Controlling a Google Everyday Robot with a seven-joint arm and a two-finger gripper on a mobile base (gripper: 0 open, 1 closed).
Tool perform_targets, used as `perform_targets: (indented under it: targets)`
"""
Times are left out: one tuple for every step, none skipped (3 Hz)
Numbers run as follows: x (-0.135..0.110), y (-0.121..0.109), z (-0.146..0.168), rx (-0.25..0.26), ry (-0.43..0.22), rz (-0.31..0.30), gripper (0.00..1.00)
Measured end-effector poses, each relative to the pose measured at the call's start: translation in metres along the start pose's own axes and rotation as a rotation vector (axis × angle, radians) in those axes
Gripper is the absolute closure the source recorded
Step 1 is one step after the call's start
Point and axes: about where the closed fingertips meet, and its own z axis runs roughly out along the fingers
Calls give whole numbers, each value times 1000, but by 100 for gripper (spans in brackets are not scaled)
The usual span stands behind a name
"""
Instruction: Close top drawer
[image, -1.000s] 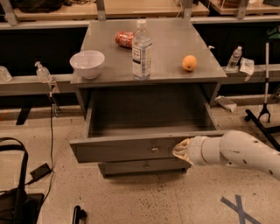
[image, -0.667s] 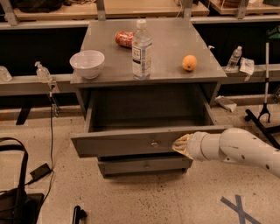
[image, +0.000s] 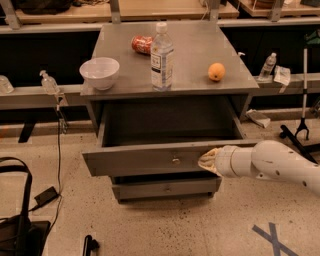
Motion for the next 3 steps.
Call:
perform_targets:
  targets:
    - [-3, -11, 5, 5, -5, -10, 100]
    - [-4, -22, 11, 10, -10, -17, 100]
    - [-5, -30, 18, 11, -14, -19, 100]
